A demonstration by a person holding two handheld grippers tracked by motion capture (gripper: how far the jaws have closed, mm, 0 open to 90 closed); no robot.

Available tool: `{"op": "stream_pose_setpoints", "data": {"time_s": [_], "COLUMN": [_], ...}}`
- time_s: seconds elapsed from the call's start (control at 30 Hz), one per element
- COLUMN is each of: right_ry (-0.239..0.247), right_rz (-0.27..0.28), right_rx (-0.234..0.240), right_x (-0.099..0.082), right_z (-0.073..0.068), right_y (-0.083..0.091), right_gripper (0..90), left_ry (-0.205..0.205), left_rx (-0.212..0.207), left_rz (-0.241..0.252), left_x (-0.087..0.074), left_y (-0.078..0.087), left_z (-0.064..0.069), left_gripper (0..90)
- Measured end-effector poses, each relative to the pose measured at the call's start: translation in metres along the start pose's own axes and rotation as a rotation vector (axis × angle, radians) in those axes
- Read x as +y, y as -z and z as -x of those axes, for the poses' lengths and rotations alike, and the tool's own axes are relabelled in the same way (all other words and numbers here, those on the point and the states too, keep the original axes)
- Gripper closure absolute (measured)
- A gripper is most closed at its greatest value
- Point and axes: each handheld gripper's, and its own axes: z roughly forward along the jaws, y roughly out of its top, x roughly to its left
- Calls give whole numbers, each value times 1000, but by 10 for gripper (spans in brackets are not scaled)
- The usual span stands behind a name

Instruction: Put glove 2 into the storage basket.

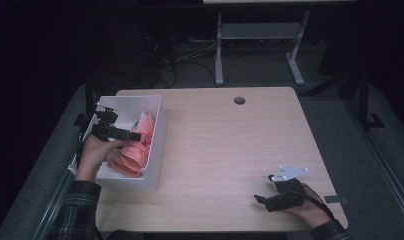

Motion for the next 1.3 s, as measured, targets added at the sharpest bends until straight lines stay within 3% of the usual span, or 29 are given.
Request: {"op": "stream_pose_setpoints", "data": {"time_s": [0.37, 0.7, 0.9, 1.3], "right_ry": [-7, -10, 0, 3], "right_rz": [8, 5, 9, 7], "right_rx": [4, 1, 2, 7], "right_x": [1, 1, 1, 1], "right_z": [3, 3, 2, 3], "right_y": [-1, -1, 0, 0], "right_gripper": [122, 122, 122, 122], "left_ry": [-61, -202, -267, -371], "left_rx": [0, -40, -79, -178], "left_rz": [75, 141, 137, 101], "left_x": [21, 35, 41, 42], "left_y": [32, 56, 49, 19], "left_z": [11, 52, 81, 138], "left_gripper": [158, 158, 158, 158]}}
